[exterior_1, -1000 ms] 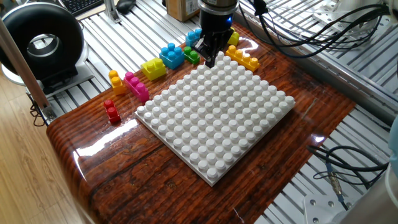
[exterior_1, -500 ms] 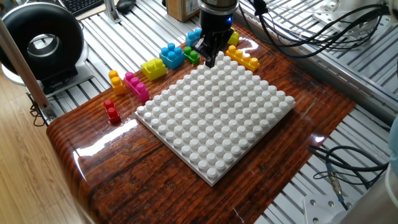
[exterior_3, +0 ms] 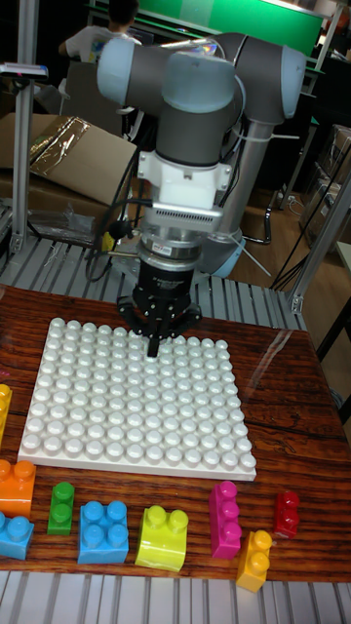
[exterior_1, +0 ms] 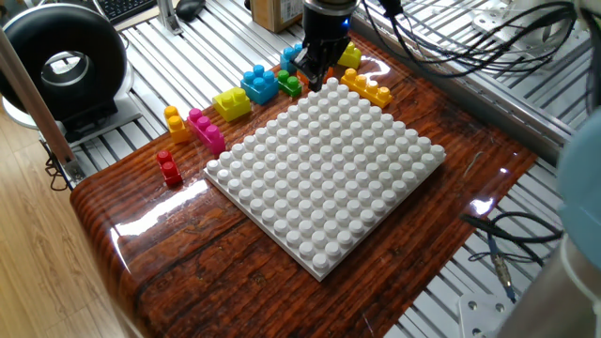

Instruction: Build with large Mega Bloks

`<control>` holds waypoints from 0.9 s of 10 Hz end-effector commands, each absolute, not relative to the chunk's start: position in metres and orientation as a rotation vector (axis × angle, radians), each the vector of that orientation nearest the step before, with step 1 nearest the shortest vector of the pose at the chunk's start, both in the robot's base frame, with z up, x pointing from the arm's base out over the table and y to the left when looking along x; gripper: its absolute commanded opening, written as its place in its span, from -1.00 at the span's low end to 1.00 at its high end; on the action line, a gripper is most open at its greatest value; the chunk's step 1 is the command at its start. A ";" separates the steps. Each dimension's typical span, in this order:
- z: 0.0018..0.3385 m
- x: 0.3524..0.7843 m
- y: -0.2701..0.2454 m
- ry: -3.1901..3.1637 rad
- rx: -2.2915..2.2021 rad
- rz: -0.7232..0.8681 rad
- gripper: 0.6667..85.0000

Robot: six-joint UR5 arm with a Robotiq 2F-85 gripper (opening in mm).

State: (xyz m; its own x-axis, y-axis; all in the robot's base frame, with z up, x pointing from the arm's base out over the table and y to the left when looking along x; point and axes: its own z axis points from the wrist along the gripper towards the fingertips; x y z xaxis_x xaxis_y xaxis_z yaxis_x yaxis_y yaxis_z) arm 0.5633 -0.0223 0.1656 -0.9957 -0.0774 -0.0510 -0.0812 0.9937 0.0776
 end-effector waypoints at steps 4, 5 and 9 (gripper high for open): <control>0.148 0.588 -0.042 3.092 -0.092 0.082 -0.99; 0.148 0.589 -0.046 3.090 -0.041 0.062 -0.99; 0.148 0.588 -0.061 3.090 0.190 -0.023 -0.99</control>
State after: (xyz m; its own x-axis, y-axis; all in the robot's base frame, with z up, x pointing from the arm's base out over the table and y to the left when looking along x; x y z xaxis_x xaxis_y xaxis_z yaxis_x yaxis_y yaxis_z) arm 0.5872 -0.0550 0.1475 -0.9979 0.0453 -0.0460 0.0453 0.9990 0.0018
